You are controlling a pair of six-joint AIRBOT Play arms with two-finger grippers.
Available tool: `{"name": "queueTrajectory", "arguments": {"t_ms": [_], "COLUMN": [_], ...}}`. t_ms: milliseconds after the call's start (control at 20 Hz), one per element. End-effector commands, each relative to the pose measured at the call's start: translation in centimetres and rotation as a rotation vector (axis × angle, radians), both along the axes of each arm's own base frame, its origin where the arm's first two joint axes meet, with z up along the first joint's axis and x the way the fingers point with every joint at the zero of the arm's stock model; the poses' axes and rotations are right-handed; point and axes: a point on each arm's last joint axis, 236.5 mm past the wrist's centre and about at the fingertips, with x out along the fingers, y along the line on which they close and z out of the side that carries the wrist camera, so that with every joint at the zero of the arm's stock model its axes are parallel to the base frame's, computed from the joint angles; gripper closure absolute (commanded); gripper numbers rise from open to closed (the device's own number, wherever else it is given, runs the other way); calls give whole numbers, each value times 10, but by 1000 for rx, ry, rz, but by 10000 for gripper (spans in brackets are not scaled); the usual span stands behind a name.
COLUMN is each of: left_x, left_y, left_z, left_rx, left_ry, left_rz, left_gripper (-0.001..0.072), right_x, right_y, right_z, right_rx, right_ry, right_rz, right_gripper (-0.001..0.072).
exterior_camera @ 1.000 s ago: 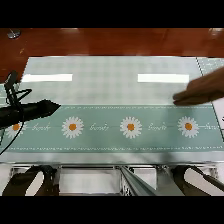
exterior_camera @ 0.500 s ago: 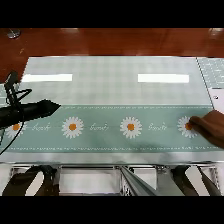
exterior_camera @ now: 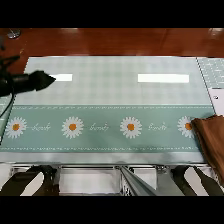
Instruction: Fold the shirts.
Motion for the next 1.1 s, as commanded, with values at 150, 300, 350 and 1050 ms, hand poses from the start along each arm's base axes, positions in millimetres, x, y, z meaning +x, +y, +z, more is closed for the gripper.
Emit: {"name": "queueTrajectory", "arguments": {"t_ms": [150,300,350,1050], "left_x": [7,-28,-31,-19], "left_y": [-47,-16,-6,23], "left_z": [-40,-145,-158,-154], "left_rx": [168,285,289,283], "left_ry": [117,346,387,386], "left_rz": [-129,-112,-88,-26], "left_gripper": [680,680,680,679], "right_x": [59,36,34,47], "right_y": [164,159,159,159], "right_z": [-104,-182,-191,-189], "right_rx": [-316,-358,-354,-370], "right_ry": [178,357,388,337], "right_rz": [627,503,505,503], "right_gripper": [688,687,688,687]}}
